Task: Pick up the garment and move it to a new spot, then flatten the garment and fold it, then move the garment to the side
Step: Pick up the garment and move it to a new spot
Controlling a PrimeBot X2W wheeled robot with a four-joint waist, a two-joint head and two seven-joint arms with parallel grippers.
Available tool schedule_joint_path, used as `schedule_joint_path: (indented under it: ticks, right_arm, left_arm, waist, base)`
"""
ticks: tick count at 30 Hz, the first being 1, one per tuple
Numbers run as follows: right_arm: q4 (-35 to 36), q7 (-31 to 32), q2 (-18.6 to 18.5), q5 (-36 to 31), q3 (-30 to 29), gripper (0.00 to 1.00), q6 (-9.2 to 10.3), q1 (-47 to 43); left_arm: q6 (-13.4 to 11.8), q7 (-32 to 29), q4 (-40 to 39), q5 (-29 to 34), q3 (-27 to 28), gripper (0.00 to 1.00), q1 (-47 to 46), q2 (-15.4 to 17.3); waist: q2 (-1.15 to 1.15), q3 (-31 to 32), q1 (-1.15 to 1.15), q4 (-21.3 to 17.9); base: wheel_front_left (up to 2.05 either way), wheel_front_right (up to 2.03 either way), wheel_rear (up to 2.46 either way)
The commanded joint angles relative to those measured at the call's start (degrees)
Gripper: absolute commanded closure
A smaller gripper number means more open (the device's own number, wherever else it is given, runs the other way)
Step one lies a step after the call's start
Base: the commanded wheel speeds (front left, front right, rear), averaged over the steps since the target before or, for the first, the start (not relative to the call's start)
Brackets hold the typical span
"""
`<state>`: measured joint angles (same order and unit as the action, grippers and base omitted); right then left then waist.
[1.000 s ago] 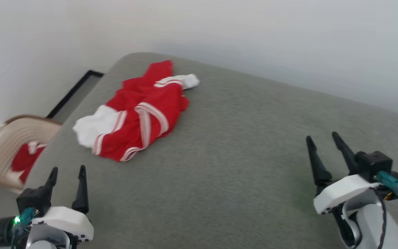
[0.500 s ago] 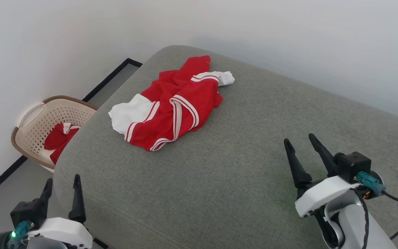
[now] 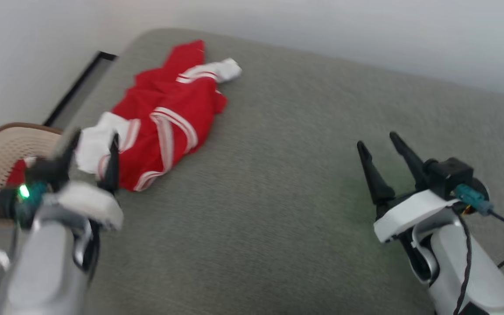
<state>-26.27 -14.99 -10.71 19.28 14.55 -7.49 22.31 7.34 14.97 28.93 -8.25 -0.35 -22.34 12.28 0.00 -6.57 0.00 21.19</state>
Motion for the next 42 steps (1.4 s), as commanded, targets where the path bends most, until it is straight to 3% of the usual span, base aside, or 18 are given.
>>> schedule_joint_path:
  ticks: [1,3,5,10,18,20,30,33,34,35,42]
  right_arm:
    - [0.28,-0.24,-0.24,-0.03,0.05,0.00,0.00,1.24]
    - [0.57,-0.24,-0.46,-0.07,-0.15,0.00,0.00,2.13]
    - [0.91,-0.24,-0.39,-0.14,-0.22,0.00,0.00,2.89]
    - [1.82,-0.24,0.39,-0.37,-0.21,0.00,0.00,4.70]
    - [3.47,-0.24,1.18,-0.42,0.88,0.00,0.00,6.67]
    - [4.21,-0.24,1.30,-0.57,1.45,0.00,0.00,7.68]
    - [7.28,-0.24,2.24,-1.24,2.48,0.00,0.00,8.55]
    - [8.37,-0.24,2.54,-1.84,2.69,0.00,0.00,8.24]
    - [8.74,-0.24,2.60,-1.92,2.93,0.00,0.00,8.24]
    - [9.03,-0.24,2.67,-1.89,3.19,0.00,0.00,8.32]
    - [10.32,-0.24,2.48,-2.05,3.51,0.00,0.00,8.53]
  left_arm:
    - [0.10,0.16,1.67,-1.22,-1.03,0.00,-3.33,1.57]
    - [0.04,-1.84,4.79,-5.22,-3.16,0.00,-8.05,2.92]
    - [0.04,-5.32,8.02,-7.74,-6.07,0.00,-11.86,6.30]
    - [0.04,-19.36,15.51,-17.36,-14.22,0.00,-18.38,13.52]
    - [0.05,-38.00,16.46,-37.55,-21.30,0.00,-21.03,21.73]
    - [0.05,-40.95,17.33,-40.55,-23.14,0.00,-21.59,25.55]
    - [0.05,-43.41,22.35,-48.34,-25.24,0.00,-22.57,26.39]
    - [0.04,-44.61,23.33,-49.83,-26.66,0.91,-22.22,26.00]
    - [0.05,-45.12,23.40,-50.56,-27.08,0.91,-22.18,25.78]
    - [0.06,-45.50,23.37,-51.12,-27.43,1.00,-22.16,25.68]
    - [0.13,-41.39,21.86,-51.29,-29.36,1.00,-23.79,26.81]
  waist:
    - [0.00,-5.29,0.00,-5.27]
    - [0.00,-7.20,0.00,-7.21]
    - [0.00,-8.95,0.00,-9.16]
    - [0.00,-12.21,0.00,-13.42]
    - [0.00,-15.20,0.00,-17.51]
    - [0.00,-17.14,0.00,-19.16]
    - [0.00,-21.45,0.00,-23.14]
    - [0.00,-21.99,0.00,-23.42]
    - [0.00,-22.11,0.00,-23.46]
    - [0.00,-22.18,0.00,-23.50]
    - [0.00,-20.98,0.00,-22.84]
  base:
    - [0.00,0.00,0.00]
    - [0.00,0.00,0.00]
    - [0.00,0.00,0.00]
    - [0.00,0.00,0.00]
    - [0.00,0.00,0.00]
    - [0.00,0.00,0.00]
    - [0.00,0.00,0.00]
    - [0.00,0.00,0.00]
    - [0.00,0.00,0.00]
    - [0.00,0.00,0.00]
    - [0.00,0.00,0.00]
